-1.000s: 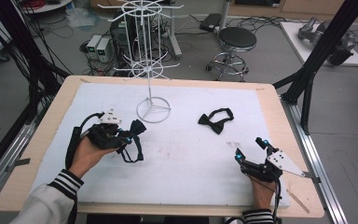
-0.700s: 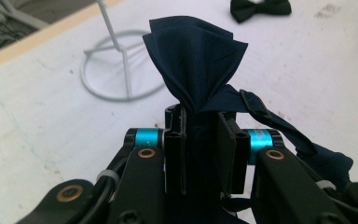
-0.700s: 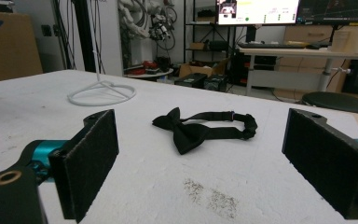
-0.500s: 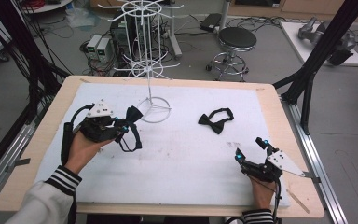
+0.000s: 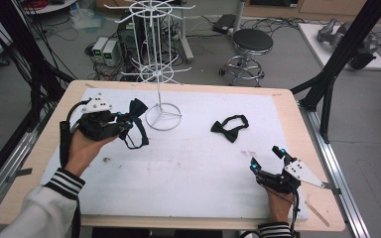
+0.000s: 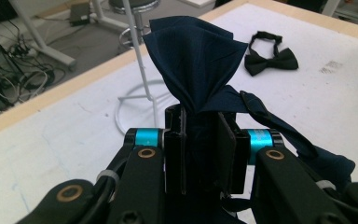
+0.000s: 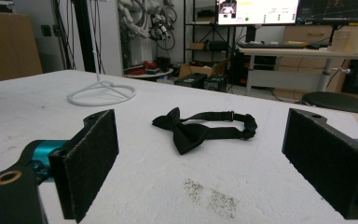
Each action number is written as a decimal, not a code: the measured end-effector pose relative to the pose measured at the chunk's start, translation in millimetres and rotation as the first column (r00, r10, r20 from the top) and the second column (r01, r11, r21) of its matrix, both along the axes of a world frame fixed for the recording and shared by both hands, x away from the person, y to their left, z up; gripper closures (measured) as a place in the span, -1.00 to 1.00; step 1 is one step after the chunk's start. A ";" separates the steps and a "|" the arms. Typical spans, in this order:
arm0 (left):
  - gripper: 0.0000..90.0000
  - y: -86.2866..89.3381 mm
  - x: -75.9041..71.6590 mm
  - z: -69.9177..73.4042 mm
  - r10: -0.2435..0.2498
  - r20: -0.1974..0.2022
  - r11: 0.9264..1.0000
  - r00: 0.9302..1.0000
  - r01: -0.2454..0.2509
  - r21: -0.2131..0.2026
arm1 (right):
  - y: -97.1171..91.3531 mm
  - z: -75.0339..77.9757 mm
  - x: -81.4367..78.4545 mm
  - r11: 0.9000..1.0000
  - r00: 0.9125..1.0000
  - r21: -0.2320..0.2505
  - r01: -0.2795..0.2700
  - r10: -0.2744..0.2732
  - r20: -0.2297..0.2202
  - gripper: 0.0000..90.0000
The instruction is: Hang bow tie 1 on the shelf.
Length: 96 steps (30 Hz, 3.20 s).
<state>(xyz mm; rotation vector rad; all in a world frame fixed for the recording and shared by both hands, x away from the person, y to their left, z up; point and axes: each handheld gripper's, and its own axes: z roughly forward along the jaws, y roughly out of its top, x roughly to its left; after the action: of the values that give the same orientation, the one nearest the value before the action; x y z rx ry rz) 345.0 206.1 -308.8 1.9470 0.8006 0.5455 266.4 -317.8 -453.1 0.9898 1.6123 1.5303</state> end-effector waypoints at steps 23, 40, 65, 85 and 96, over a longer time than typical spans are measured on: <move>0.66 19.4 21.0 39.1 0.053 0.068 0.994 0.996 -0.046 -0.102 | -0.1 0.0 0.1 1.000 1.000 -0.002 0.000 0.000 0.002 -0.78; 0.65 22.0 49.1 58.8 0.103 0.081 0.988 0.991 -0.092 -0.124 | 0.0 0.0 0.2 1.000 1.000 0.000 -0.001 0.001 0.002 -0.78; 0.65 4.2 79.7 58.4 0.104 0.111 0.993 0.988 -0.096 -0.072 | -0.5 -0.1 -0.2 1.000 1.000 0.006 0.000 0.000 0.001 -0.78; 0.65 -0.2 91.0 58.3 0.123 0.099 0.991 0.987 -0.117 -0.063 | -0.5 -0.2 -0.2 1.000 1.000 0.003 0.000 0.000 0.002 -0.78; 0.64 -4.3 93.2 56.9 0.124 0.094 0.991 0.988 -0.119 -0.059 | -0.6 -0.2 -0.1 1.000 1.000 0.005 0.001 -0.001 0.004 -0.78</move>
<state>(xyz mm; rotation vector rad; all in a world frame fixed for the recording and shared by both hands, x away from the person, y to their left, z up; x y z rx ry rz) 438.2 201.8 -251.9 1.8177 0.8668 0.6798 266.4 -318.5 -453.3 0.9892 1.6056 1.5356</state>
